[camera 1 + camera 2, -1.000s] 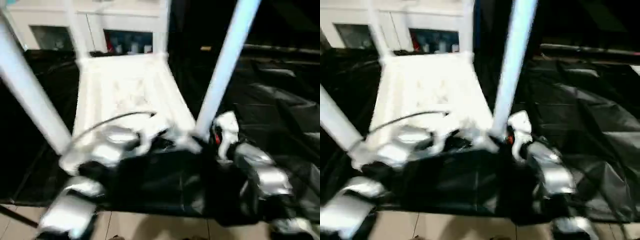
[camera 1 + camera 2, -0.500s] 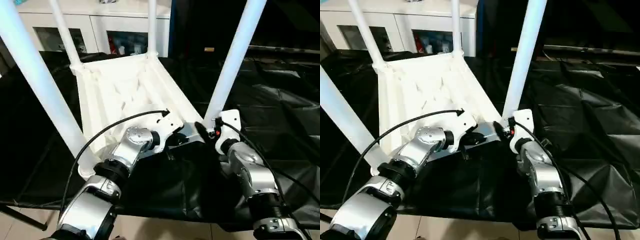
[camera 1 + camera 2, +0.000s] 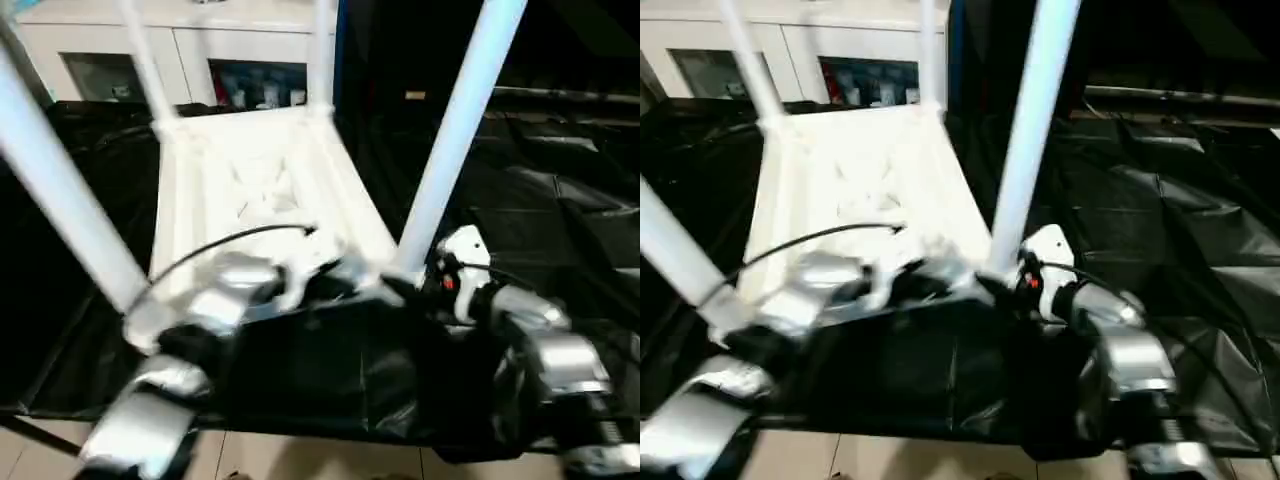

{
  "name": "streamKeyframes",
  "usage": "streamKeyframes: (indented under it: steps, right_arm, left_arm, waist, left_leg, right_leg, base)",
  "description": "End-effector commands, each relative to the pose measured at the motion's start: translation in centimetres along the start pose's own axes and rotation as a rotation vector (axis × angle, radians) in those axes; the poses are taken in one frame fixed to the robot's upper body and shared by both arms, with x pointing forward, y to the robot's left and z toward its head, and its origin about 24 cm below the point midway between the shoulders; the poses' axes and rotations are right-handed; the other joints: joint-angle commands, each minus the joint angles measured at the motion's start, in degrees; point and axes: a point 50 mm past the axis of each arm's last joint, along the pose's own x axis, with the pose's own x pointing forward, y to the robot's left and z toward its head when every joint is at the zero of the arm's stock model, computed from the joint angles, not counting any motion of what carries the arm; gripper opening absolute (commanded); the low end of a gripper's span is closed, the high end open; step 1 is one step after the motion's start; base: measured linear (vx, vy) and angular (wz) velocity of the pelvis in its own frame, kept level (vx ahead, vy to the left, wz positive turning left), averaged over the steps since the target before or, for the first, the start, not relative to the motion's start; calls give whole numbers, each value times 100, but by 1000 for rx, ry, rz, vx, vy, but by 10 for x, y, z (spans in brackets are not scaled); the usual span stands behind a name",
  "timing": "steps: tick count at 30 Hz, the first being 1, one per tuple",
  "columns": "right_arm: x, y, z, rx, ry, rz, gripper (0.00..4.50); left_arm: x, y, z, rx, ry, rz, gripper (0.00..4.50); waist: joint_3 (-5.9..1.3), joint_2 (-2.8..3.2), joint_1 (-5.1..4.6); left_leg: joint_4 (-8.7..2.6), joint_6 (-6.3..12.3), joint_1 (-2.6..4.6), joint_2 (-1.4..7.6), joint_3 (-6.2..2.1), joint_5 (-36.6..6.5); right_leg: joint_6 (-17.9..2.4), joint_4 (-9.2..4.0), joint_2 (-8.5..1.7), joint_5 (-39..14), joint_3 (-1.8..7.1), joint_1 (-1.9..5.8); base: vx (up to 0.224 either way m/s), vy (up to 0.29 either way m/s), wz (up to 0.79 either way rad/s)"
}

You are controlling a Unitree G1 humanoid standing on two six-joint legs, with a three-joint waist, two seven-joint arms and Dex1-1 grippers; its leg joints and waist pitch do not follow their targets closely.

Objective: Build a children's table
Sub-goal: Rotate leg to tighten

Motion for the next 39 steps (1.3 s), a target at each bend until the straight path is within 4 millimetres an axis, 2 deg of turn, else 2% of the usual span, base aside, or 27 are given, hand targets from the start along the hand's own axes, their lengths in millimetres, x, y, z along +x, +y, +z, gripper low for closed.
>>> streamKeyframes:
  steps: [1,2,4,5,9,10,11,12,14,18,20,25,28,31,32,33,34,35,36,38,39]
  right_arm:
    - [7,10,2,-19,19,102,386]
    - [3,11,0,-22,33,139,386]
    - [1,13,-1,-24,50,165,386]
    - [0,13,-2,-25,60,179,386]
    - [-2,14,-5,-42,100,213,386]
    - [-2,14,-5,-46,105,214,369]
    - [-1,12,-6,-55,113,201,369]
    - [0,11,-5,-56,109,194,369]
    - [0,10,-5,-54,105,193,342]
    - [0,11,-3,-50,92,206,322]
    - [0,12,-4,-47,90,211,289]
    - [0,15,-5,-34,81,215,270]
    - [9,10,-13,13,75,78,269]
    - [17,1,-21,28,96,-85,268]
    - [23,-4,-23,66,83,-204,267]
    - [26,-7,-24,95,74,-263,267]
    - [31,-10,-24,141,56,-356,267]
    - [34,-11,-25,172,46,-416,267]
    - [39,-12,-25,199,39,-484,267]
    - [42,-12,-25,217,34,-535,267]
    - [46,-11,-25,228,30,-575,267]
  left_arm:
    - [11,-17,-3,1,-19,-153,0]
    - [4,-19,-6,-3,-8,-186,0]
    - [-1,-19,-8,-5,-5,-195,0]
    - [-4,-18,-8,-4,-6,-192,0]
    - [-12,-17,-9,-5,-6,-196,0]
    - [-13,-17,-9,-5,-5,-196,0]
    - [-15,-17,-9,-4,-4,-193,0]
    - [-16,-17,-9,-4,-5,-191,0]
    - [-17,-17,-8,-2,-6,-186,0]
    - [-17,-16,-7,-1,-12,-179,0]
    - [-17,-16,-7,-2,-12,-177,0]
    - [-16,-15,-7,-3,-11,-162,0]
    - [-4,-5,-6,-21,-6,-6,0]
    - [7,0,-4,-22,5,92,0]
    - [17,2,-2,-40,8,144,0]
    - [23,2,-1,-50,9,167,0]
    - [32,2,3,-66,4,198,0]
    - [38,2,5,-76,0,217,0]
    - [47,2,10,-85,-10,243,0]
    - [54,1,14,-89,-18,258,0]
    - [62,0,19,-90,-25,269,0]
  waist:
    - [-224,-106,-20]
    - [-234,-122,-10]
    - [-232,-95,-19]
    - [-250,-97,-14]
    - [-249,-111,0]
    - [-247,-113,1]
    - [-267,-185,-3]
    - [-261,-145,12]
    - [-256,-139,8]
    - [-259,-159,5]
    - [-262,-161,12]
    - [-270,-162,25]
    - [-264,-178,16]
    - [-220,-184,-19]
    - [-197,-202,-57]
    - [-189,-189,-70]
    - [-188,-189,-75]
    - [-197,-178,-87]
    - [-194,-193,-99]
    - [-205,-197,-82]
    - [-206,-180,-78]
  left_leg:
    - [-380,539,-30,164,-62,-1062]
    - [-392,515,-41,176,-77,-1048]
    - [-378,508,-17,181,-56,-1015]
    - [-359,512,4,178,-43,-944]
    - [-342,564,-19,169,-33,-801]
    - [-344,564,-21,169,-33,-805]
    - [-332,575,-18,169,-25,-780]
    - [-340,560,-17,172,-38,-754]
    - [-339,524,-6,174,-33,-785]
    - [-326,550,-7,168,-28,-695]
    - [-318,574,-10,165,-28,-654]
    - [-305,607,-4,165,-26,-596]
    - [-302,605,5,160,-25,-623]
    - [-333,324,3,148,-49,-1024]
    - [-355,235,-15,130,-65,-1227]
    - [-356,162,23,127,-62,-1362]
    - [-355,132,35,124,-69,-1406]
    - [-373,59,22,121,-85,-1397]
    - [-381,41,10,119,-99,-1412]
    - [-366,69,39,115,-90,-1419]
    - [-369,108,21,107,-81,-1358]
  right_leg:
    - [-1342,-395,-259,-1129,231,259]
    - [-1342,-369,-267,-1105,219,280]
    - [-1379,-371,-260,-988,231,256]
    - [-1459,-346,-252,-763,233,252]
    - [-1555,-306,-260,-485,227,282]
    - [-1555,-308,-261,-496,227,283]
    - [-1546,-305,-259,-506,226,294]
    - [-1540,-294,-275,-562,227,292]
    - [-1536,-307,-269,-621,230,280]
    - [-1577,-279,-256,-419,232,292]
    - [-1591,-270,-256,-361,232,297]
    - [-1618,-253,-253,-291,229,303]
    - [-1620,-269,-257,-343,231,282]
    - [-1408,-361,-272,-1182,233,263]
    - [-1241,-409,-267,-1689,220,271]
    - [-1088,-467,-273,-2097,233,226]
    - [-1032,-487,-280,-2254,234,212]
    - [-940,-491,-270,-2363,230,219]
    - [-865,-500,-268,-2432,224,220]
    - [-828,-517,-263,-2397,233,199]
    - [-838,-513,-251,-2255,241,197]
  base:
    - [0,0,0]
    - [0,0,0]
    - [0,0,0]
    - [0,0,0]
    - [0,0,0]
    - [0,0,0]
    - [0,0,0]
    - [0,0,0]
    - [0,0,0]
    - [0,0,0]
    - [0,0,0]
    - [0,0,0]
    - [0,0,0]
    - [-18,2,-1]
    - [-54,6,-3]
    - [-51,-1,-2]
    - [0,0,0]
    - [0,0,0]
    - [0,0,0]
    - [0,0,0]
    - [0,0,0]
